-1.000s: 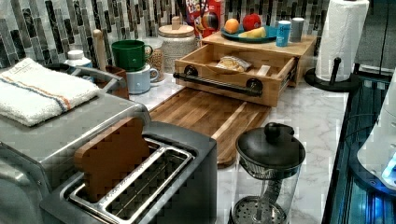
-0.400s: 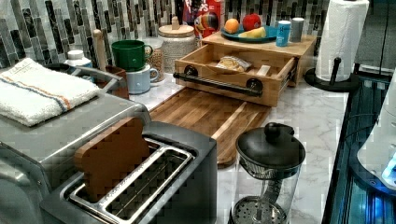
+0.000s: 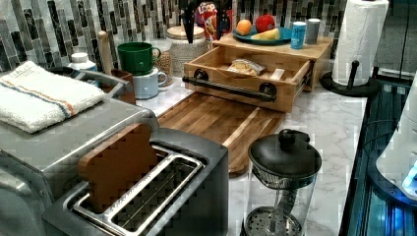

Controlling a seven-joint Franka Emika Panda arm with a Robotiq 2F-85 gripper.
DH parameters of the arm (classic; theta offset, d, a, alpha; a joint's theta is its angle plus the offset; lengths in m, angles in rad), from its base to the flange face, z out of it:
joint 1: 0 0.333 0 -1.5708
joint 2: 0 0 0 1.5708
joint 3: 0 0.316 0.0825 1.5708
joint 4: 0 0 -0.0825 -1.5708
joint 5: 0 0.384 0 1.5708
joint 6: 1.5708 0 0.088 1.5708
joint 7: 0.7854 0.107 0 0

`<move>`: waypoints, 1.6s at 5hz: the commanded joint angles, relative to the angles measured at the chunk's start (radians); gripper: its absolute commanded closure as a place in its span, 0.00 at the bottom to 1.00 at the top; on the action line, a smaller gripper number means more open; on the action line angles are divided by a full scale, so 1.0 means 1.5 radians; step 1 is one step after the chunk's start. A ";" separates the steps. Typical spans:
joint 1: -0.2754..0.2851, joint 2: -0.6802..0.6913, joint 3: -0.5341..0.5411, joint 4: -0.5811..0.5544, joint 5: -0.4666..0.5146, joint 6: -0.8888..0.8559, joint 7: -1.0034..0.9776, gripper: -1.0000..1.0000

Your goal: Close the drawer.

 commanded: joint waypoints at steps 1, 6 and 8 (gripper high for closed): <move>0.046 -0.004 0.042 0.011 0.038 0.001 -0.241 1.00; 0.021 0.122 0.045 -0.064 0.046 0.175 -0.343 1.00; -0.001 0.131 0.051 -0.072 0.041 0.192 -0.363 1.00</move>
